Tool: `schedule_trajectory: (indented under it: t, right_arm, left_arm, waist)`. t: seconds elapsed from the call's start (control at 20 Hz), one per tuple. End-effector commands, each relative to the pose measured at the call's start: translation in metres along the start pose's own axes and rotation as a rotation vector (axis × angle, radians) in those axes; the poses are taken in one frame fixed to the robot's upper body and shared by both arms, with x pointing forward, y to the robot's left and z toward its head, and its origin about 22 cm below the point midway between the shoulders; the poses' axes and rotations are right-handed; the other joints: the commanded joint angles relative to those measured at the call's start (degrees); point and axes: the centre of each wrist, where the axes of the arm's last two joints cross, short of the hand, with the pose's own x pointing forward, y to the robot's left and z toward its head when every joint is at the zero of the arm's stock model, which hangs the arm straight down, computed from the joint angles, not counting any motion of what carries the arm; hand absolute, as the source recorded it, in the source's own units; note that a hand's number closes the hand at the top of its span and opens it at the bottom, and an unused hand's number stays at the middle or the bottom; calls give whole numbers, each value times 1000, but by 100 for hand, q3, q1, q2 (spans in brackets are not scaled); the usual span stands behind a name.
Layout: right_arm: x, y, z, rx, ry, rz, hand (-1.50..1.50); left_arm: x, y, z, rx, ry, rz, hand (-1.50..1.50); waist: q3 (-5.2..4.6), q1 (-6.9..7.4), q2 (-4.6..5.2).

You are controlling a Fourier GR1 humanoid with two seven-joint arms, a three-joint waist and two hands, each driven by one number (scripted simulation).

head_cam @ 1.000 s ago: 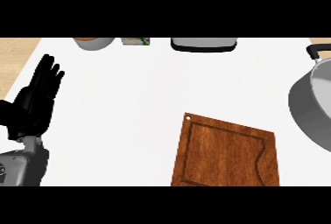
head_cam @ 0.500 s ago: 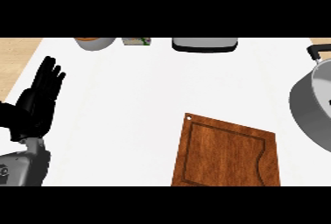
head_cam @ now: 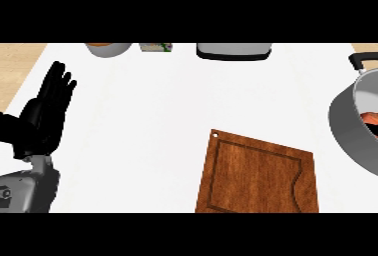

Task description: Pick the squash from the cutting board and place it in the pot

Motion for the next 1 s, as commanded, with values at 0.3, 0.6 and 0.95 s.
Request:
schedule_trajectory:
  t: [0.3,0.6,0.95]
  right_arm:
    - [-19,-36,-5,-143,-84,-488,-150]
    - [-59,-102,23,-162,-50,-550,-150]
    - [-76,-136,41,-140,-58,-591,-150]
  left_arm:
    - [-5,2,5,8,9,4,0]
    - [7,15,8,10,4,-5,0]
    - [-12,5,13,17,17,-5,0]
  waist:
    - [56,-38,24]
    - [55,-46,11]
    - [64,-4,39]
